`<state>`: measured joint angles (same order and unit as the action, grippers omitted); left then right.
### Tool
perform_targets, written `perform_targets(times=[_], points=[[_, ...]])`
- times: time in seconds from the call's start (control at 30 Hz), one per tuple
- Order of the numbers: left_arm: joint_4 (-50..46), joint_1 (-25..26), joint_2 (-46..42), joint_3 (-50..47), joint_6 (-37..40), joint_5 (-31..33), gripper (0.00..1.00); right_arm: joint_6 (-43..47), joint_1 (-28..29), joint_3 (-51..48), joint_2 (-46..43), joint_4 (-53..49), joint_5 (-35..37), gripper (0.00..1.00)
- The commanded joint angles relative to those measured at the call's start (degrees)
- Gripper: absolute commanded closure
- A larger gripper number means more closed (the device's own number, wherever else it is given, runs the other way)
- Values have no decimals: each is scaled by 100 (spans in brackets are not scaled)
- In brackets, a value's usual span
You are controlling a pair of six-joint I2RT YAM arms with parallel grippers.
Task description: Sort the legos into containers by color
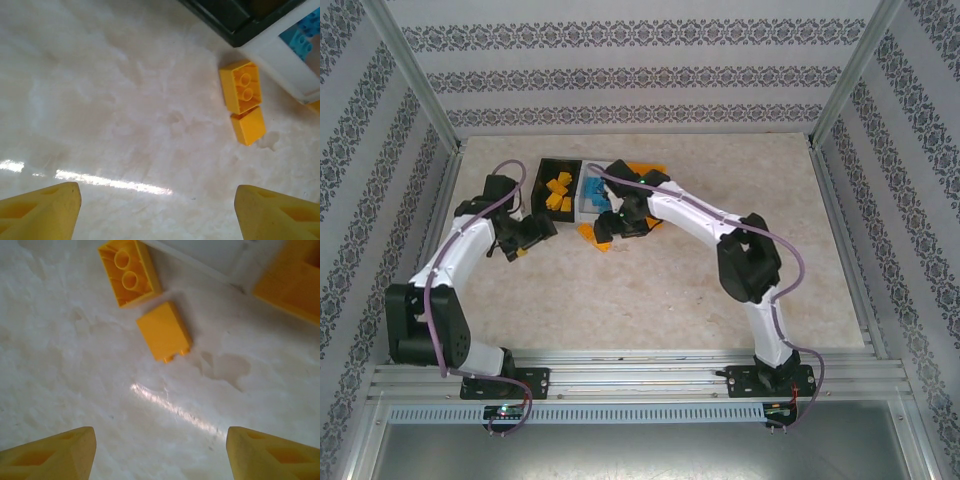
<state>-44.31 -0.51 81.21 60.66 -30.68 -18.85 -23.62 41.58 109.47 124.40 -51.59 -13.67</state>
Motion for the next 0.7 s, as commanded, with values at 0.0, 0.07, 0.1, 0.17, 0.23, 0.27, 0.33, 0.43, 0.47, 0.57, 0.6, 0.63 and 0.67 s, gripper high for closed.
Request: perform_targets(times=[0.0,0.07,0.1,0.17,0.23,0.27,0.33,0.43,0.47,0.57,0.6,0.63,0.67], points=[[28,-111,-490,-244,-132,23,19,535,126,733,510,-677,455,30],[-106,-143,-691,-332,-114,66,19,615,191,1256,876,-954,687,30],[-160,-155,-765,-357,-106,74,19,665,215,1455,1019,-1053,775,30],[-263,-177,-918,-393,-83,106,19,812,269,1829,1273,-1205,964,30],[-366,-195,-1019,-402,-85,124,19,937,310,2088,1466,-1297,1114,30],[-414,-215,-1060,-413,-94,127,19,987,315,2199,1547,-1349,1156,30],[-491,-221,-1142,-423,-103,144,19,1040,326,2347,1691,-1435,1208,31],[-525,-243,-1267,-489,-155,169,18,1077,346,2371,1788,-1450,1176,31],[-520,-247,-1309,-531,-179,170,18,1090,361,2357,1798,-1442,1166,31],[-506,-264,-1356,-634,-233,150,18,1131,411,2327,1849,-1424,1168,32],[-495,-265,-1375,-666,-258,137,18,1139,420,2308,1862,-1415,1160,32],[-476,-266,-1395,-707,-278,134,18,1137,436,2280,1867,-1398,1147,33],[-459,-265,-1417,-742,-309,125,18,1156,447,2265,1880,-1384,1148,33]])
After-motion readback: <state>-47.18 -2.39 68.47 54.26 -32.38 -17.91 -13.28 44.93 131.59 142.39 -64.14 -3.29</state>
